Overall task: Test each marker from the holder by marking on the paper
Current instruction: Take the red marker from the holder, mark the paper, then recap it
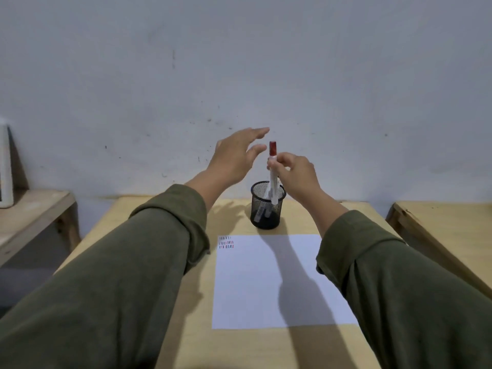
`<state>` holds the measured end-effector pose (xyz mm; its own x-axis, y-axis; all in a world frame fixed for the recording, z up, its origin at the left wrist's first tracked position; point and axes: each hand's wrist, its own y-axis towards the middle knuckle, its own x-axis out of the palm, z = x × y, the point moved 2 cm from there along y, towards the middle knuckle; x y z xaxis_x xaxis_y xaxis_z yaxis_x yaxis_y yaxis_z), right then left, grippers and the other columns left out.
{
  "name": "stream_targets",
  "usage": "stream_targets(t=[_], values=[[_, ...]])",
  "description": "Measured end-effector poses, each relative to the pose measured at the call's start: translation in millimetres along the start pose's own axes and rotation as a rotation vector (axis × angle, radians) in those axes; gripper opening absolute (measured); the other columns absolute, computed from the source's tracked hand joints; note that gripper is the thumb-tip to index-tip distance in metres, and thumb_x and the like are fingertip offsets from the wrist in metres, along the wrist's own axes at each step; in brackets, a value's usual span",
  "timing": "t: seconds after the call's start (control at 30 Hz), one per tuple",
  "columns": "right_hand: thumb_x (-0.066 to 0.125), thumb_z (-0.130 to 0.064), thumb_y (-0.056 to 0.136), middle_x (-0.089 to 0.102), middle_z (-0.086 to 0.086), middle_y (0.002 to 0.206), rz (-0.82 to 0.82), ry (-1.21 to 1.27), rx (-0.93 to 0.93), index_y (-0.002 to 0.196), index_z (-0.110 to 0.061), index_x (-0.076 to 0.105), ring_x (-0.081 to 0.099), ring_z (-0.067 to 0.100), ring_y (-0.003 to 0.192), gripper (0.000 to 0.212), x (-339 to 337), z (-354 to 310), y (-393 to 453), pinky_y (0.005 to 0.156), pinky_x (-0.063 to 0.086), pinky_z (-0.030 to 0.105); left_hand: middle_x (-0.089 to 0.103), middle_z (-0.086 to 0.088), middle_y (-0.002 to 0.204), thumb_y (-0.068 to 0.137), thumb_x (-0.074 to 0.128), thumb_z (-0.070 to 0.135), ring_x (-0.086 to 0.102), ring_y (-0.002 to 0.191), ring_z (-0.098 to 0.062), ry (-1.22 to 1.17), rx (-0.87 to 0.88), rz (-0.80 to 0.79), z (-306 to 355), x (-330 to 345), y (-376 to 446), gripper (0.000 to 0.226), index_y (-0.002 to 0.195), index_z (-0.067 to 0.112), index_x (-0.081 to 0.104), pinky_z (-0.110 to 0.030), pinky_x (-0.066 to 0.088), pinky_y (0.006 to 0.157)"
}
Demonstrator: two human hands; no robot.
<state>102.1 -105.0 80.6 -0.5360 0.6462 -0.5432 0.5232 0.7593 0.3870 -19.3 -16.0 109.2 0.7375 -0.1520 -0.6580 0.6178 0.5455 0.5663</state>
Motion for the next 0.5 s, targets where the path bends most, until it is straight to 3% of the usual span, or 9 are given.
stream_targets(t=[0.13,0.27,0.33,0.43,0.5], values=[[0.057,-0.029,0.091,0.07,-0.004,0.09,-0.084,0.006,-0.055,0.095,-0.015,0.071,0.057,0.008,0.086,0.021,-2.2,-14.1,-25.9,0.063,0.035,0.001,0.07,0.007,0.111,0.088,0.057,0.023,0.057,0.113,-0.013,-0.02,0.034,-0.044,16.4,-14.4,-19.5,0.025,0.111,0.028,0.065,-0.035,0.037,0.104],[0.062,-0.034,0.087,0.066,-0.018,0.069,-0.164,0.089,-0.022,0.095,-0.02,0.071,0.059,-0.003,0.071,0.018,-7.0,-23.5,-44.7,0.068,0.042,0.012,0.074,0.003,0.093,0.087,0.057,0.017,0.056,0.089,-0.01,-0.036,0.003,-0.039,20.9,-28.7,-41.1,0.014,0.099,0.017,0.066,-0.003,0.033,0.073],[0.068,-0.031,0.083,0.069,-0.008,0.077,-0.204,0.171,0.013,0.095,-0.019,0.072,0.06,0.002,0.072,0.017,-10.7,-25.1,-51.5,0.069,0.044,0.016,0.072,0.002,0.094,0.087,0.058,0.015,0.055,0.088,-0.009,-0.048,-0.038,-0.011,17.1,-35.8,-50.4,0.013,0.098,0.015,0.066,-0.005,0.032,0.068],[0.072,-0.021,0.081,0.067,0.0,0.078,-0.28,0.285,0.111,0.099,-0.013,0.07,0.059,0.008,0.068,0.021,-17.2,-29.1,-61.5,0.053,0.041,0.009,0.07,0.003,0.095,0.088,0.057,0.016,0.057,0.091,-0.011,-0.087,-0.155,0.065,7.0,-45.5,-63.4,0.011,0.097,0.016,0.065,-0.017,0.033,0.074],[0.072,-0.023,0.08,0.069,-0.001,0.079,-0.311,0.33,0.174,0.097,-0.015,0.07,0.062,0.01,0.069,0.019,-19.5,-31.8,-65.1,0.063,0.043,0.017,0.07,0.002,0.098,0.089,0.056,0.016,0.057,0.094,-0.011,-0.115,-0.215,0.098,0.6,-49.7,-71.7,0.011,0.097,0.017,0.063,-0.018,0.035,0.076]])
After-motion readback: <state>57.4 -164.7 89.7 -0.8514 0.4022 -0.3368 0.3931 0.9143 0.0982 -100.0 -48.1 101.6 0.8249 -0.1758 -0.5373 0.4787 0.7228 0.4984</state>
